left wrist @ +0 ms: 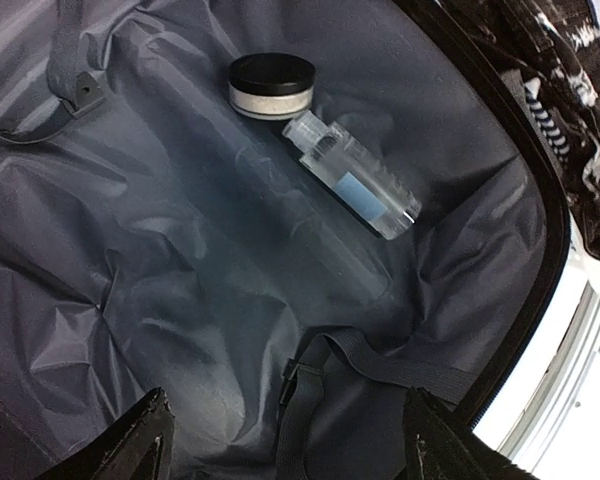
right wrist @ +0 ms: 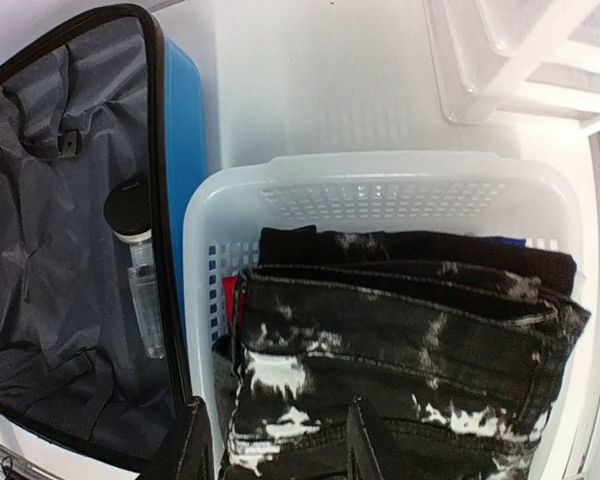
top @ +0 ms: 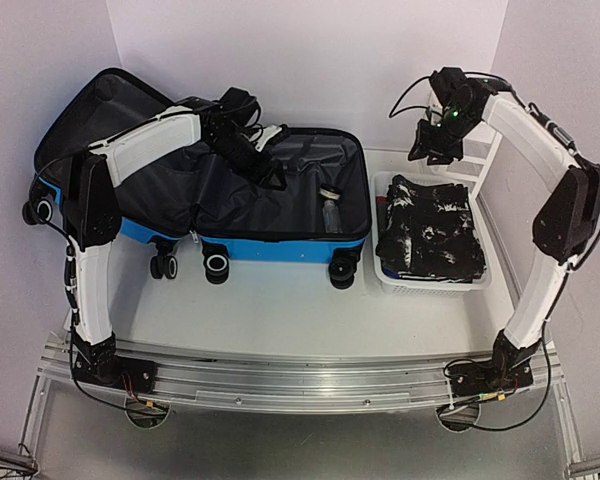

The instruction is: Open, take out, and arrange the luggage

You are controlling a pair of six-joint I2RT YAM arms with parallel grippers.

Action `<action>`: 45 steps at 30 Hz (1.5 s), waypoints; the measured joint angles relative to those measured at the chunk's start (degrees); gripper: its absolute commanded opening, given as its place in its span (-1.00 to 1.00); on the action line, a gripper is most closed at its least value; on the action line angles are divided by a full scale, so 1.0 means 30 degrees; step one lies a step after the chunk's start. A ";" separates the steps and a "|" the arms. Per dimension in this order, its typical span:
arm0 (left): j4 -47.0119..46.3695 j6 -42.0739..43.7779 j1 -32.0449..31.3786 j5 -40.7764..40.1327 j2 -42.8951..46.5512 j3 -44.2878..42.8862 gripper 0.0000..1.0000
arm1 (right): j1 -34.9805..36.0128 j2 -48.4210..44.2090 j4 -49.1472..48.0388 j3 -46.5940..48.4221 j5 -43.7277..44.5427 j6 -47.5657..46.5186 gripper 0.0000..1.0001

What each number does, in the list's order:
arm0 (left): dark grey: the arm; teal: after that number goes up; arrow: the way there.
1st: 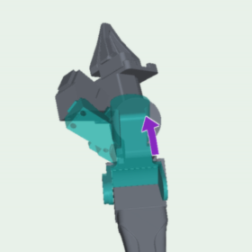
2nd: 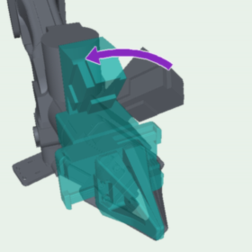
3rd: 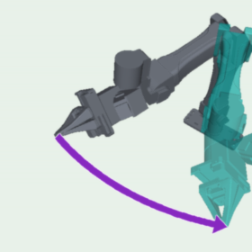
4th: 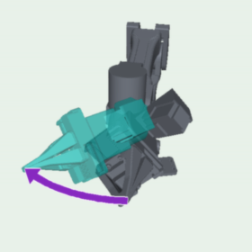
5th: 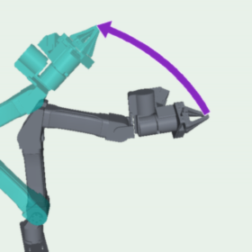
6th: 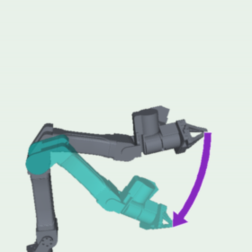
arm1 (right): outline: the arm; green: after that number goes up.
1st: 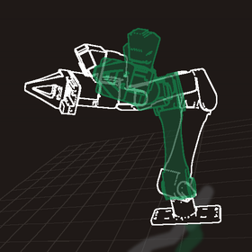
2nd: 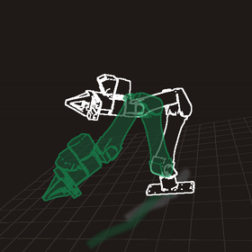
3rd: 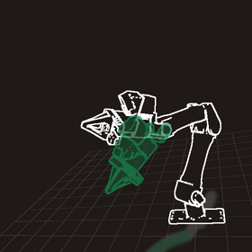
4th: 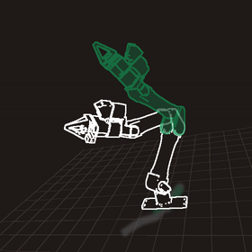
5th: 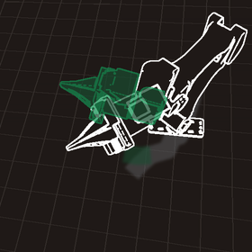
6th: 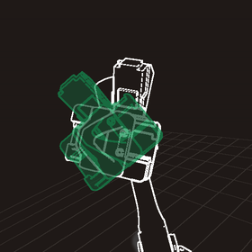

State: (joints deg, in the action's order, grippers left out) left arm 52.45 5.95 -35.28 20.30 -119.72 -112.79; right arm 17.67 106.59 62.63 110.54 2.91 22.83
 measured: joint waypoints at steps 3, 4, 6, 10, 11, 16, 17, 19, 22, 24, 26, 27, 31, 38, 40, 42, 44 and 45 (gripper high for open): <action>0.0491 0.0640 -0.0143 -0.0266 0.0000 0.0000 0.56 | 0.0000 0.1899 0.0021 0.1461 -0.0016 -0.0586 -0.24; 0.0649 0.0950 -0.0186 -0.0374 0.0000 0.0019 0.56 | 0.0000 0.2776 0.0060 0.2187 0.0070 -0.0820 -0.22; 0.0732 0.1472 -0.0221 -0.0658 0.0068 0.0218 0.56 | 0.0000 0.4578 0.0017 0.3673 0.0297 -0.1250 -0.19; 0.1068 0.2119 -0.0063 -0.1246 0.0369 0.0948 0.56 | -0.0046 0.7895 -0.0060 0.6340 0.0844 -0.1818 -0.15; 0.1139 0.2177 0.0013 -0.1322 0.0440 0.1078 0.56 | -0.0077 0.8615 -0.0087 0.6957 0.1032 -0.1880 -0.14; 0.1367 0.2509 0.0389 -0.1545 0.0811 0.1407 0.56 | -0.0309 1.0704 -0.0518 0.8909 0.1817 -0.2153 -0.23; 0.1383 0.2538 0.0444 -0.1569 0.0910 0.1516 0.56 | -0.0385 1.0899 -0.0568 0.9021 0.1828 -0.2207 -0.26; 0.1425 0.2578 0.0528 -0.1587 0.1081 0.1647 0.57 | -0.0479 1.1106 -0.0794 0.8760 0.1736 -0.2325 -0.27; 0.1406 0.2567 0.0687 -0.1442 0.1137 0.1647 0.57 | -0.0607 1.0652 -0.2186 0.7056 0.1696 -0.2380 -0.27; 0.1406 0.2522 0.0812 -0.1285 0.1137 0.1641 0.57 | -0.0576 0.9589 -0.3234 0.5029 0.1791 -0.2369 -0.28; 0.1382 0.2465 0.1021 -0.1161 0.1129 0.1577 0.57 | -0.0437 0.8086 -0.3883 0.2563 0.1844 -0.2281 -0.28; 0.1364 0.2420 0.1148 -0.1115 0.1129 0.1522 0.57 | -0.0346 0.7376 -0.3987 0.1453 0.1825 -0.2222 -0.28; 0.1167 0.2335 0.1642 -0.0931 0.1115 0.1349 0.57 | 0.0094 0.5134 -0.3751 -0.1868 0.1736 -0.2091 -0.28; 0.1146 0.2058 0.1868 -0.0812 0.1100 0.1348 0.57 | 0.0650 0.3390 -0.3062 -0.4126 0.1320 -0.1689 -0.24; 0.1151 0.2022 0.1857 -0.0796 0.1100 0.1348 0.57 | 0.0698 0.3144 -0.2704 -0.4045 0.1177 -0.1580 -0.21; 0.1149 0.2013 0.1848 -0.0773 0.1100 0.1348 0.57 | 0.0679 0.3130 -0.1993 -0.3028 0.1219 -0.1713 -0.18; 0.1148 0.2011 0.1848 -0.0772 0.1100 0.1348 0.57 | 0.0497 0.3212 -0.1265 -0.0698 0.1226 -0.2099 -0.11; 0.1144 0.2007 0.1848 -0.0768 0.1100 0.1348 0.57 | 0.0337 0.3277 -0.1085 0.0712 0.1201 -0.2299 -0.05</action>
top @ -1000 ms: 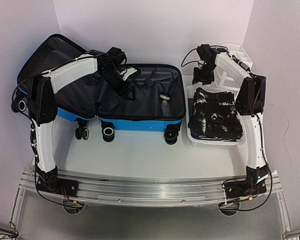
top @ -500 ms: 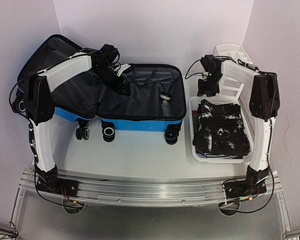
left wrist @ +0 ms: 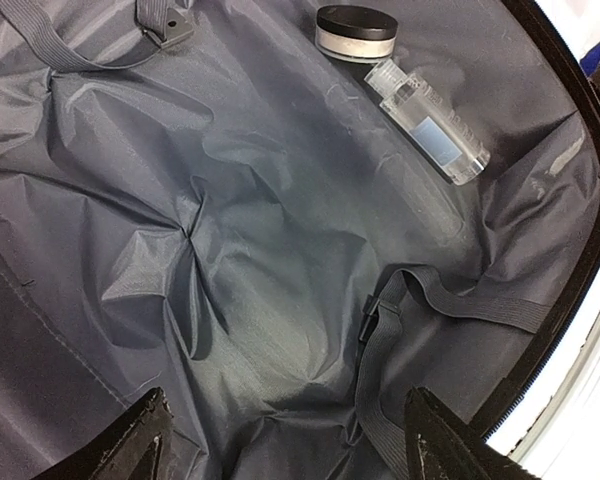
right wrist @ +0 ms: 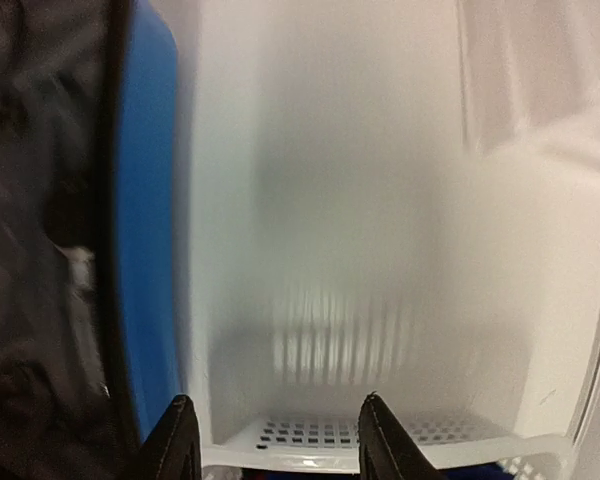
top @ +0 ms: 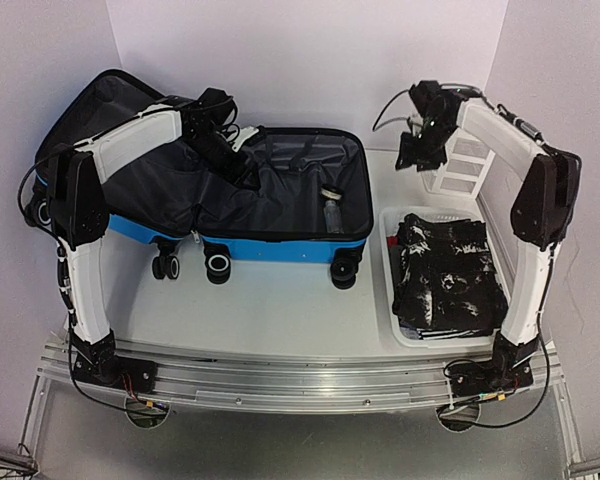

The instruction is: Open, take out, and arrange the luggage

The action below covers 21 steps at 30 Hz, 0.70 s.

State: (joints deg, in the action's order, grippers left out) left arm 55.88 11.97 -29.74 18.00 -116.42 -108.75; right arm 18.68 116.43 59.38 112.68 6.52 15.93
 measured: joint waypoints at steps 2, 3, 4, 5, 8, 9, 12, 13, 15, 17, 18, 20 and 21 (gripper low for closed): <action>-0.0001 0.0003 0.0000 -0.0003 0.0000 0.0000 0.57 | -0.0683 0.0061 0.0061 0.3229 -0.0157 -0.0316 0.15; -0.0001 -0.0001 0.0000 -0.0007 0.0000 0.0000 0.57 | -0.1122 0.0116 -0.0029 0.4877 -0.0256 -0.0479 0.23; -0.0008 -0.0001 0.0000 -0.0014 0.0000 0.0000 0.57 | -0.1665 0.0129 -0.0108 0.6234 -0.0302 -0.0605 0.30; -0.0018 -0.0001 0.0000 -0.0029 0.0000 0.0000 0.57 | -0.2206 0.0242 -0.0126 0.7472 -0.0355 -0.0828 0.35; -0.0138 0.0006 0.0000 -0.0069 0.0000 0.0007 0.57 | -0.3807 0.0972 -0.0261 1.0851 -0.0381 -0.1458 0.38; -0.0143 0.0006 0.0000 -0.0072 0.0000 0.0007 0.57 | -0.4265 0.1354 -0.0317 1.1744 -0.0340 -0.1778 0.37; -0.0147 0.0006 0.0000 -0.0066 0.0000 0.0007 0.58 | -0.4815 0.2587 -0.0562 1.3025 -0.0248 -0.2784 0.20; -0.0141 0.0001 0.0000 -0.0059 0.0000 0.0007 0.58 | -0.4820 0.2986 -0.0640 1.3057 -0.0268 -0.3156 0.14; -0.0139 -0.0006 0.0000 -0.0053 0.0000 0.0007 0.58 | -0.4791 0.3753 -0.0827 1.3023 -0.0410 -0.3653 0.08; -0.0139 -0.0020 0.0000 -0.0039 0.0000 0.0007 0.57 | -0.4789 0.4493 -0.0996 1.2902 -0.0596 -0.4142 0.11; -0.0142 -0.0032 0.0000 -0.0029 -0.0003 0.0007 0.58 | -0.4782 0.4822 -0.1063 1.2836 -0.0674 -0.4403 0.13; -0.0139 -0.0076 0.0000 -0.0013 -0.0001 0.0007 0.58 | -0.4785 0.5374 -0.1216 1.2780 -0.0711 -0.4897 0.14; -0.0139 -0.0086 0.0000 -0.0008 -0.0006 0.0007 0.57 | -0.4800 0.5618 -0.1351 1.2780 -0.0675 -0.5172 0.14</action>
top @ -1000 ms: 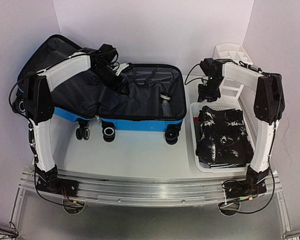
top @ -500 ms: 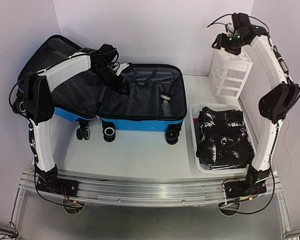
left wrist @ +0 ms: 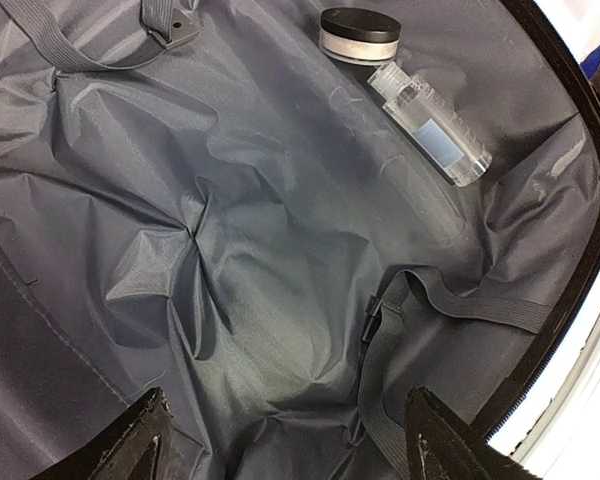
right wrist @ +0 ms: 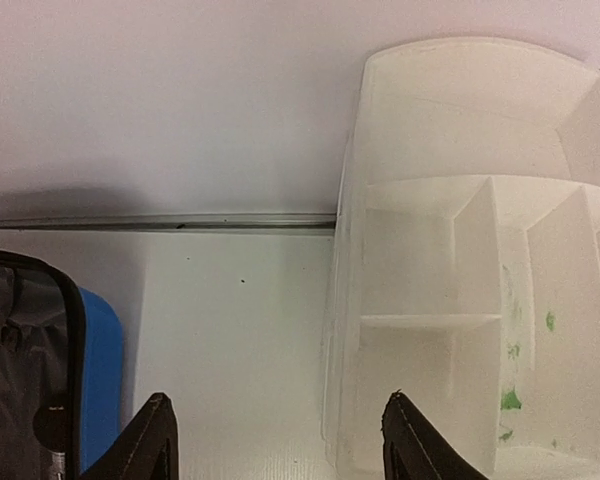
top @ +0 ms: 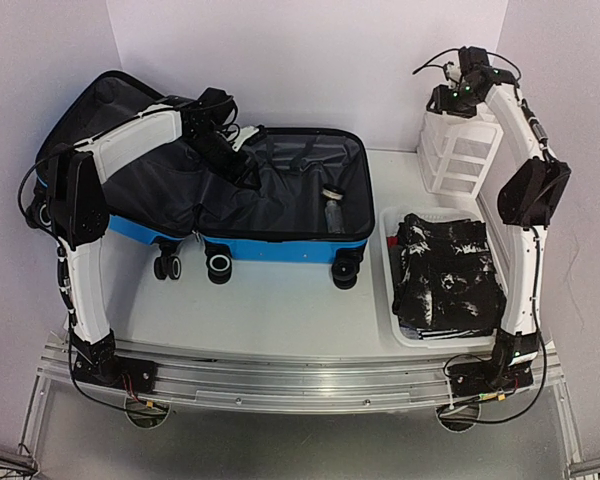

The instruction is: Open, take out, and arrange the luggage

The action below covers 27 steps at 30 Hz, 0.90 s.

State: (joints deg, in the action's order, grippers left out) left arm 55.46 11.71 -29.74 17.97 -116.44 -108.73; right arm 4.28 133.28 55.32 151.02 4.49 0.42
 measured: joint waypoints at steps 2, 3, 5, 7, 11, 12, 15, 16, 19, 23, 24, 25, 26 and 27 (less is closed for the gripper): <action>-0.0007 -0.0020 0.0000 0.0012 -0.0001 0.0007 0.58 | -0.0010 0.0385 -0.0185 0.0000 0.0156 -0.0443 0.14; -0.0007 -0.0032 0.0000 0.0018 -0.0001 0.0010 0.58 | -0.0010 0.0526 -0.0250 0.0000 0.0275 -0.0642 0.12; -0.0007 -0.0065 0.0000 0.0029 -0.0001 0.0034 0.58 | -0.0010 0.0727 -0.0402 0.0000 0.0515 -0.0945 0.09; -0.0004 -0.0075 0.0000 0.0038 -0.0001 0.0040 0.58 | -0.0010 0.0851 -0.0553 -0.0098 0.0803 -0.1190 0.06; -0.0016 -0.0083 0.0000 0.0104 -0.0001 0.0091 0.58 | -0.0009 0.0909 -0.0959 -0.0722 0.1546 -0.1569 -0.06; -0.0020 -0.0089 0.0000 0.0110 -0.0001 0.0149 0.57 | 0.0000 0.0959 -0.1037 -0.0802 0.1674 -0.1682 -0.13; -0.0014 -0.0135 0.0000 0.0122 -0.0023 0.0279 0.58 | 0.0112 0.1255 -0.1152 -0.0659 0.2023 -0.1869 -0.37; -0.0012 -0.0182 0.0000 0.0129 -0.0035 0.0299 0.58 | 0.0144 0.1403 -0.1162 -0.0524 0.2101 -0.1990 -0.38; -0.0022 -0.0329 0.0000 0.0166 -0.0042 0.0429 0.58 | 0.0233 0.1587 -0.1140 -0.0459 0.2418 -0.2348 -0.38; -0.0035 -0.0415 0.0000 0.0305 -0.0050 0.0528 0.58 | 0.0325 0.1657 -0.0587 -0.0415 0.3352 -0.3132 -0.48; -0.0036 -0.0423 0.0000 0.0355 -0.0058 0.0535 0.58 | 0.0344 0.1659 -0.0418 -0.0445 0.3641 -0.3365 -0.52; -0.0036 -0.0432 0.0000 0.0402 -0.0067 0.0539 0.57 | 0.0361 0.1658 -0.0237 -0.0489 0.3950 -0.3618 -0.57; -0.0042 -0.0437 0.0000 0.0442 -0.0067 0.0539 0.57 | 0.0382 0.1638 -0.0106 -0.0610 0.4157 -0.3734 -0.64; -0.0044 -0.0445 0.0000 0.0469 -0.0069 0.0539 0.58 | 0.0419 0.1604 -0.0009 -0.0726 0.4364 -0.3856 -0.74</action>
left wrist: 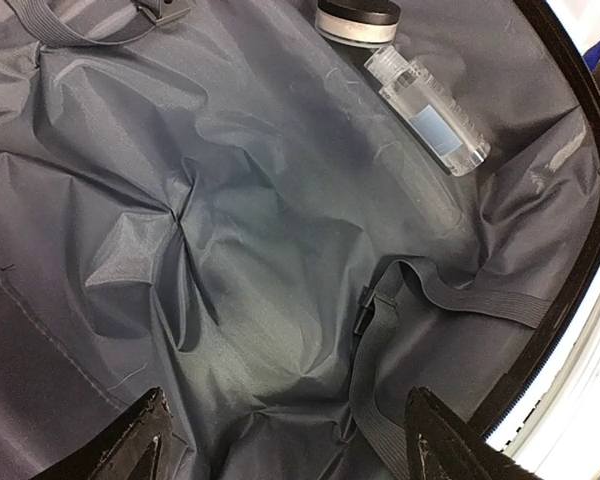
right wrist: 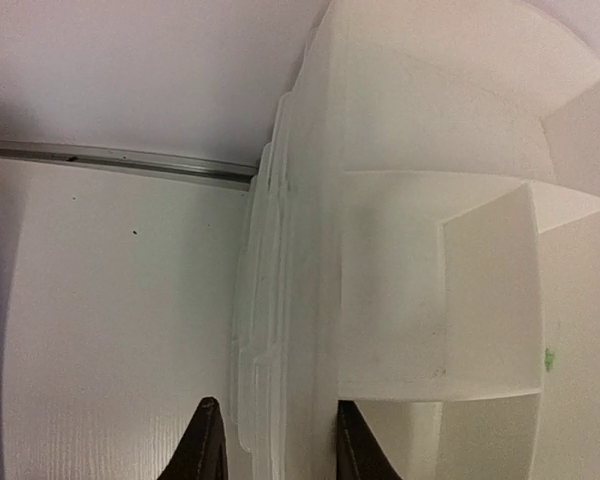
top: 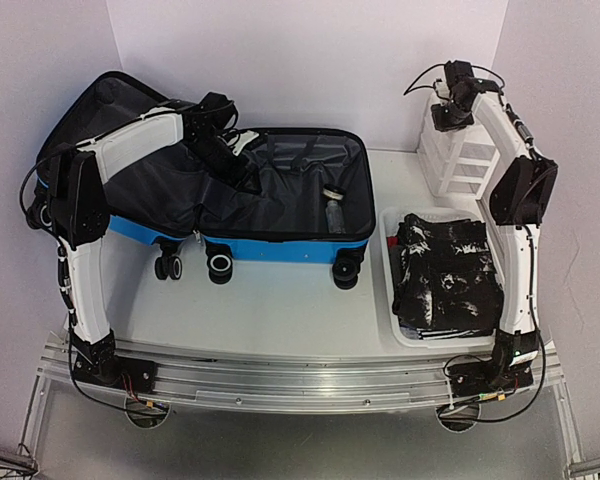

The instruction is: Open, take out, and arrange the luggage

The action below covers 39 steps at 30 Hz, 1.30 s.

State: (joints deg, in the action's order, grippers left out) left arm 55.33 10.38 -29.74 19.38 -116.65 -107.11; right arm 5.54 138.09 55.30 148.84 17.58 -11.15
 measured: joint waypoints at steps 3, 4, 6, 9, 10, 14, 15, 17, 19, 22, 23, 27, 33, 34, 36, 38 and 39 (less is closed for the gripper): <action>-0.0023 -0.0063 0.0000 0.0053 -0.0004 0.0000 0.58 | 0.0091 -0.0241 0.0323 -0.0351 0.0601 -0.0213 -0.98; -0.0047 -0.0093 0.0000 0.0070 -0.0004 0.0000 0.58 | 0.0085 -0.0348 0.0457 -0.0458 0.0688 -0.0231 -1.00; -0.0104 -0.0135 0.0000 0.0130 -0.0004 0.0000 0.58 | 0.0081 -0.0537 0.0791 -0.0573 0.0519 -0.0098 -1.00; -0.0109 -0.0164 0.0000 0.0178 -0.0004 0.0000 0.58 | 0.0103 -0.0741 0.1156 -0.0709 0.0444 0.0405 -1.00; -0.0109 -0.0187 0.0000 0.0188 -0.0004 0.0000 0.58 | 0.0102 -0.0859 0.1306 -0.0806 0.0421 0.0638 -1.00; -0.0109 -0.0329 0.0000 0.0207 -0.0004 0.0000 0.58 | 0.0167 -0.1562 0.2058 -0.1484 -0.0073 0.1544 -1.00; -0.0109 -0.0352 0.0000 0.0222 -0.0004 0.0000 0.58 | 0.0222 -0.1807 0.2299 -0.1745 -0.0145 0.1766 -1.00; -0.0109 -0.0413 0.0000 0.0333 -0.0004 0.0000 0.58 | 0.0350 -0.2286 0.2917 -0.2208 -0.0283 0.2107 -1.00; -0.0109 -0.0452 0.0000 0.0455 -0.0004 0.0000 0.58 | 0.0529 -0.2726 0.3631 -0.2588 -0.0398 0.2403 -1.00; -0.0110 -0.0475 0.0000 0.0548 -0.0004 0.0000 0.58 | 0.0789 -0.3629 0.4293 -0.3716 -0.0526 0.2839 -1.00; -0.0115 -0.0475 0.0000 0.0562 -0.0004 0.0000 0.58 | 0.0856 -0.4021 0.4437 -0.4260 -0.0562 0.3024 -1.00; -0.0117 -0.0484 0.0000 0.0678 -0.0004 0.0000 0.58 | 0.1061 -0.5163 0.4919 -0.5792 -0.0469 0.3780 -1.00; -0.0117 -0.0580 0.0000 0.0925 -0.0004 0.0007 0.58 | 0.1392 -0.5475 0.5469 -0.6174 0.0180 0.5259 -1.00; -0.0117 -0.0600 0.0000 0.0964 -0.0004 0.0007 0.58 | 0.1473 -0.5475 0.5523 -0.6174 0.0286 0.5501 -1.00; -0.0117 -0.0624 0.0000 0.0993 -0.0004 0.0007 0.57 | 0.1625 -0.5475 0.5621 -0.6174 0.0505 0.5941 -1.00; -0.0117 -0.0628 0.0000 0.1001 -0.0004 0.0007 0.58 | 0.1735 -0.5475 0.5728 -0.6174 0.0698 0.6340 -0.99; -0.0117 -0.0628 0.0000 0.1004 -0.0004 0.0007 0.58 | 0.1783 -0.5475 0.5786 -0.6172 0.0778 0.6504 -0.98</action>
State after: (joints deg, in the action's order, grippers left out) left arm 54.98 8.49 -29.74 22.39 -116.66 -107.09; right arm 10.89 121.67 72.66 130.33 19.92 8.36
